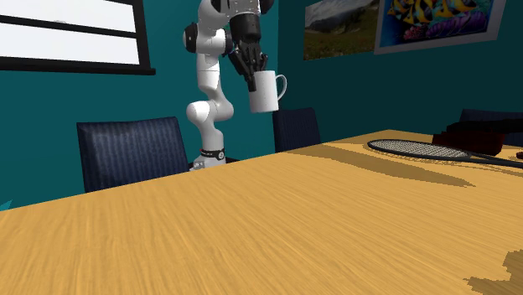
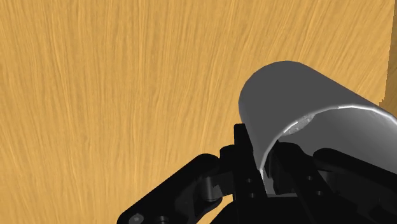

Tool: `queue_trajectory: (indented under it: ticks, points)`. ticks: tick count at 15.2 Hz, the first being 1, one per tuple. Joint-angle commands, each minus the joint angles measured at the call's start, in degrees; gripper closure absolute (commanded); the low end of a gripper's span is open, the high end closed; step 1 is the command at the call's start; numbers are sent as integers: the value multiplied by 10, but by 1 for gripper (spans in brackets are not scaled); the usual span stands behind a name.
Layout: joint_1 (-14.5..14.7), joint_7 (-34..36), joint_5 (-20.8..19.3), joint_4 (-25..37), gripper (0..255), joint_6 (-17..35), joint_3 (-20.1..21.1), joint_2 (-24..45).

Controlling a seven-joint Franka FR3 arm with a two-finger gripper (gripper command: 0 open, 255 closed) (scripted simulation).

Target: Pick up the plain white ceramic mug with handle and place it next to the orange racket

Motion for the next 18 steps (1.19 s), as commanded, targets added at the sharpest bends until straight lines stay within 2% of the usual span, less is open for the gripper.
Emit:
queue_trajectory:
  ticks: [1,9,18]
  points:
    - [7,15,-4,-2,255,-2,7,-6]
    - [58,134,-31,-51,255,16,71,-48]
    - [111,260,-44,-53,255,24,142,-46]
